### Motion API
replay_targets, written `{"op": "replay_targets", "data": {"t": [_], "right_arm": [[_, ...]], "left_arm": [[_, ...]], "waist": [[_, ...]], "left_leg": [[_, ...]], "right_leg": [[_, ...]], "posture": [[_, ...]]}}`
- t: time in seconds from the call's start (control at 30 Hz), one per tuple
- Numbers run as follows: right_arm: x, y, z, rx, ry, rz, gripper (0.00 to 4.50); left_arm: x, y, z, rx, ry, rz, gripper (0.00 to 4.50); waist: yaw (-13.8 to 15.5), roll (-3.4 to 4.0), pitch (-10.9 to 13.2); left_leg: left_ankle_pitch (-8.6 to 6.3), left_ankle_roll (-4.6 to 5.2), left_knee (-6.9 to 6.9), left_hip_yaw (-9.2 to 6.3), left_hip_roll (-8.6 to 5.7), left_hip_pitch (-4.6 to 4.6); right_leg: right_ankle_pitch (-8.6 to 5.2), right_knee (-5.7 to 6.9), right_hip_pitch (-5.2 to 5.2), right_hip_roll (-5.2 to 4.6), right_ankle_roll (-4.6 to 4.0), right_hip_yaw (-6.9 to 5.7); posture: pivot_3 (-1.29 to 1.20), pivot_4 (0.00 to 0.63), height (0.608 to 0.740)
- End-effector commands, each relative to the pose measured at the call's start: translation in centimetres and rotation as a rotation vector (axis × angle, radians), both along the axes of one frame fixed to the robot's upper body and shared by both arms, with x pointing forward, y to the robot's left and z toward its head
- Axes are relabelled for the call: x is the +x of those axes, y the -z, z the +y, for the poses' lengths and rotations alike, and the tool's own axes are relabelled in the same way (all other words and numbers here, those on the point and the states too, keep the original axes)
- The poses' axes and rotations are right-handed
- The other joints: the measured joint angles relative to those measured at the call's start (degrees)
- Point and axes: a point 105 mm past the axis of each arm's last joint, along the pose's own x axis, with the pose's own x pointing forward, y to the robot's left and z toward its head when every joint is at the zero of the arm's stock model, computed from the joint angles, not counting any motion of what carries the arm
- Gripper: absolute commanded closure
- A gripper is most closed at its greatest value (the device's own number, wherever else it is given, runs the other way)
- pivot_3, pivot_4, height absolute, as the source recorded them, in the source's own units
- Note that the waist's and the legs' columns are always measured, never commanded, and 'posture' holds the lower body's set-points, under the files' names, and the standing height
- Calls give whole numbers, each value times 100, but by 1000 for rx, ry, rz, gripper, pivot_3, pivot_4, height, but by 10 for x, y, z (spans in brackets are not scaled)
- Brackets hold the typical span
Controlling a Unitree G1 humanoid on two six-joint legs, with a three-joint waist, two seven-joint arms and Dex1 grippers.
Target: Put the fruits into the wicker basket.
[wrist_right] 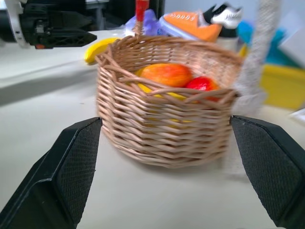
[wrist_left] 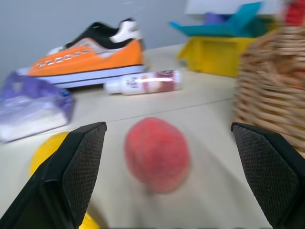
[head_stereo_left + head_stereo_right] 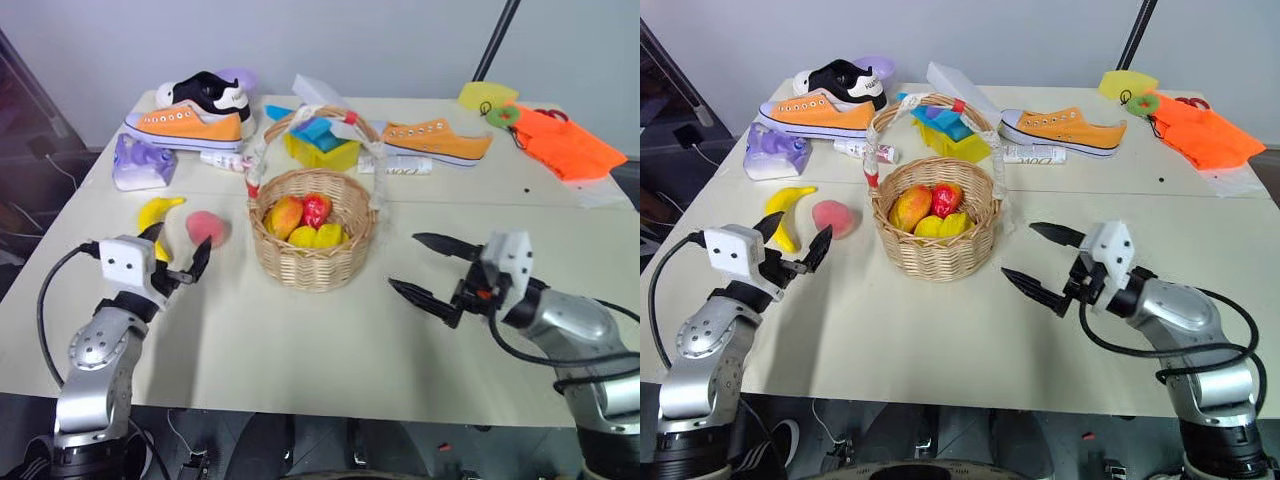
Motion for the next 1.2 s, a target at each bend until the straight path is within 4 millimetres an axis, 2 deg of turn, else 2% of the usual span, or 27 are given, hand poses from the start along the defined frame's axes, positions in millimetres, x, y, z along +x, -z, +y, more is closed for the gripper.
{"op": "replay_targets", "data": {"t": [0.03,0.2,0.37,0.57,0.67,0.8,1.1,1.2], "right_arm": [[3,-9,-4,-3,35,-75,30],[8,-10,2,10,35,-82,30],[12,-12,9,14,26,-86,30],[12,-11,14,10,17,-77,30],[6,-8,16,11,-14,-51,30],[6,-5,7,6,0,-30,30],[5,-5,10,15,1,-30,30],[7,-5,11,12,-1,-31,30]], "left_arm": [[8,-10,7,11,-109,-25,0],[16,-15,2,-37,-112,-16,0],[31,-11,-1,-122,-105,100,0],[48,-25,-10,-201,-84,214,0],[55,-30,-24,-146,-20,265,0],[63,-30,-15,-72,-83,324,0],[71,-11,-13,-164,-119,409,0],[77,-5,-18,-152,-88,426,0]], "waist": [[0,-1,-1],[-12,-1,-1],[4,-1,-1],[65,-4,1],[89,-4,1],[90,-4,1],[99,-6,2],[97,-6,2]], "left_leg": [[0,0,4,0,0,0],[0,0,9,0,0,-1],[0,0,25,0,0,-5],[-2,3,58,0,0,-15],[-2,3,63,0,-1,-15],[-2,3,62,0,-1,-15],[-1,2,65,0,-1,-16],[-1,1,65,0,-1,-17]], "right_leg": [[0,2,2,0,1,0],[8,3,3,1,14,0],[8,10,4,1,14,0],[16,19,5,2,28,0],[17,25,4,2,29,0],[16,31,1,4,29,0],[16,42,-5,4,29,2],[16,45,-9,4,29,2]], "posture": [[0,150,740],[0,150,740],[0,150,740],[0,150,740],[0,150,740],[0,150,740],[0,150,740],[0,150,740]]}}
